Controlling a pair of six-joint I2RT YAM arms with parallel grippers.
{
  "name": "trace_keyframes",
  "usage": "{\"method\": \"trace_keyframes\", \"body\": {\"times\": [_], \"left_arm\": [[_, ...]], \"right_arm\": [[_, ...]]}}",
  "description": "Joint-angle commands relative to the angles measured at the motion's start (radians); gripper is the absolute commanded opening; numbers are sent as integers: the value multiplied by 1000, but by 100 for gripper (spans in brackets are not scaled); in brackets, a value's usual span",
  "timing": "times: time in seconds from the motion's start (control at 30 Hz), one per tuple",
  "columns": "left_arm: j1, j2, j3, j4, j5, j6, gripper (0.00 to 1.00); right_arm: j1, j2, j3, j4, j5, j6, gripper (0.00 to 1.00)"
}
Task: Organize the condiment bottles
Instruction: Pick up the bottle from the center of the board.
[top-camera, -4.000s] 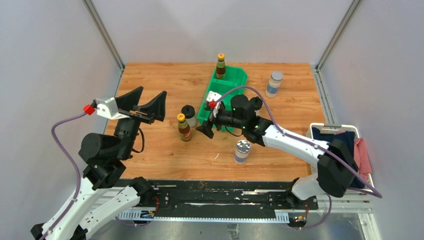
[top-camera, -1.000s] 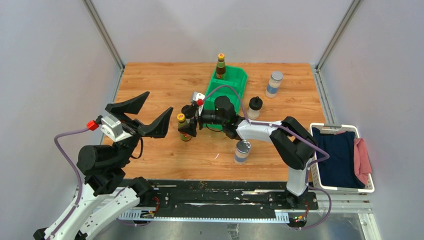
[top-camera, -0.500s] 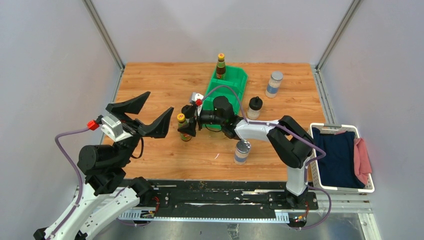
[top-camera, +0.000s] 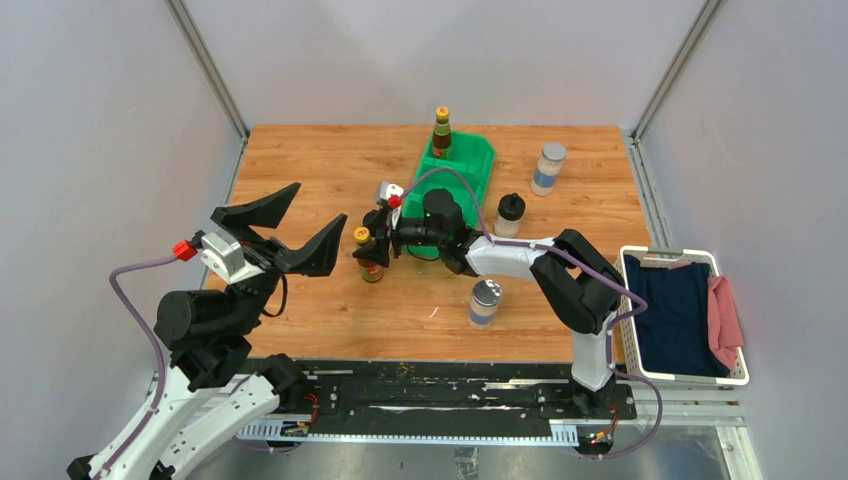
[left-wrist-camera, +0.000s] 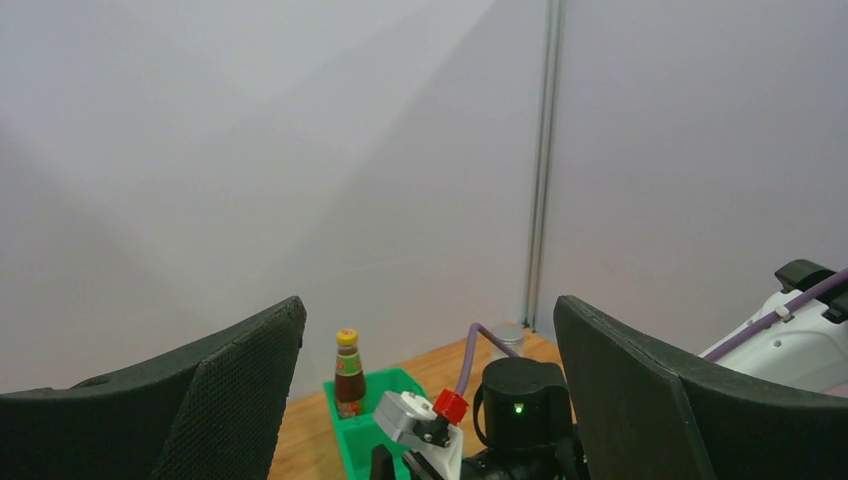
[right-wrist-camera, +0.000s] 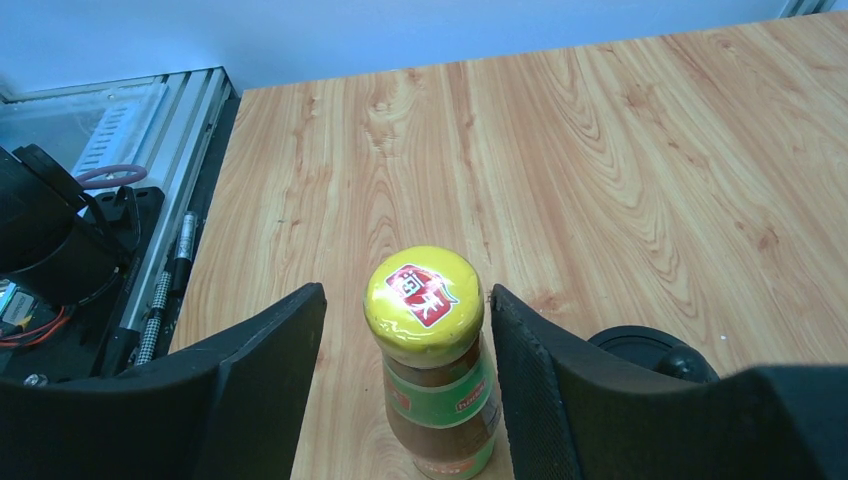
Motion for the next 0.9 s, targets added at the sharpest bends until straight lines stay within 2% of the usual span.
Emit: {"method": "trace_keyframes", "body": {"times": [0.0, 0.57, 0.63, 0.73, 0.87], "left_arm": [[-7, 11, -14, 21, 16, -4, 100], [-7, 11, -19, 24, 19, -4, 100], [-7, 10, -20, 24, 18, -4, 100], [-7, 10, -22, 25, 18, -4, 100], [-7, 11, -22, 27, 18, -4, 100]], "right_arm": [[3, 15, 34, -2, -24, 7, 63], [4, 21, 40, -4, -24, 13, 37], [3, 23, 41, -4, -24, 13, 31], [3, 20, 41, -9, -22, 12, 2], [3, 13, 43, -21, -21, 11, 0]]}}
